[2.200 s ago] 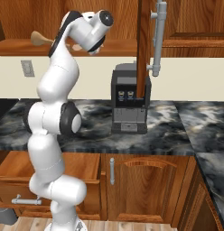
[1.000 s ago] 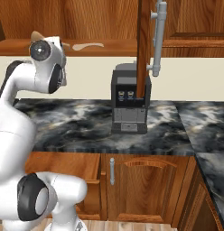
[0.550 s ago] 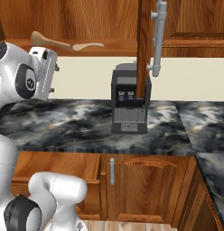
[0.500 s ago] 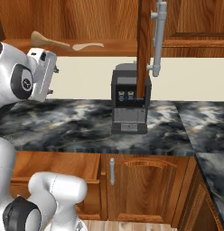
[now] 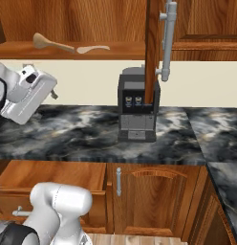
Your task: Organize the utensils by type. Pick up the wooden spoons from the counter and place them in the open cabinet. Then pick up the metallic utensils from the counter and place them in the open drawer.
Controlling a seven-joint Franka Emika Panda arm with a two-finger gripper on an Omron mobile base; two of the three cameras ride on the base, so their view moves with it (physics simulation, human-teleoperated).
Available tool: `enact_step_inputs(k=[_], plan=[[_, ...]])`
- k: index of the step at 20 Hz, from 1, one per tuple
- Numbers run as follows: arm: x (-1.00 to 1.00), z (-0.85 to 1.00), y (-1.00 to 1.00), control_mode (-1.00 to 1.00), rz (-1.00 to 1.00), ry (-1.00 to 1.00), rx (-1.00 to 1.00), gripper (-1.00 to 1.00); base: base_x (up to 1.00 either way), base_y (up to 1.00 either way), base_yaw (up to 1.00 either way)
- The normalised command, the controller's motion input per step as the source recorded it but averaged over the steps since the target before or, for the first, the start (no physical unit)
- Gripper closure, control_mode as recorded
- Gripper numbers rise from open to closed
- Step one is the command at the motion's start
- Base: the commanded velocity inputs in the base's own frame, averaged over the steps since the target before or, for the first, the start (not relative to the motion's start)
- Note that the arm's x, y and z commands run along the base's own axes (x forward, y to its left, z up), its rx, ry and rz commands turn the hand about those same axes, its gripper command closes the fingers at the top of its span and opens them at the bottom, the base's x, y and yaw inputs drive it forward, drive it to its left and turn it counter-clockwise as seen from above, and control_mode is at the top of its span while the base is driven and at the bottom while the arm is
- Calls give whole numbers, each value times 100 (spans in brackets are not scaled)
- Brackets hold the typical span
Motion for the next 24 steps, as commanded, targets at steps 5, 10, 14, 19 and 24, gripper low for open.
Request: enact_step_inputs(k=[5, 10, 14, 19, 24], plan=[[-74, -42, -3, -100, -40, -1, 22, -100, 0, 0, 0], [-36, -59, 0, -100, -32, -14, 22, -100, 0, 0, 0], [-14, -57, 0, -100, -20, -18, 32, -100, 0, 0, 0], [3, -35, 0, -100, -6, -16, 31, -100, 0, 0, 0], [3, -15, 1, -100, 0, -7, 13, -100, 0, 0, 0]])
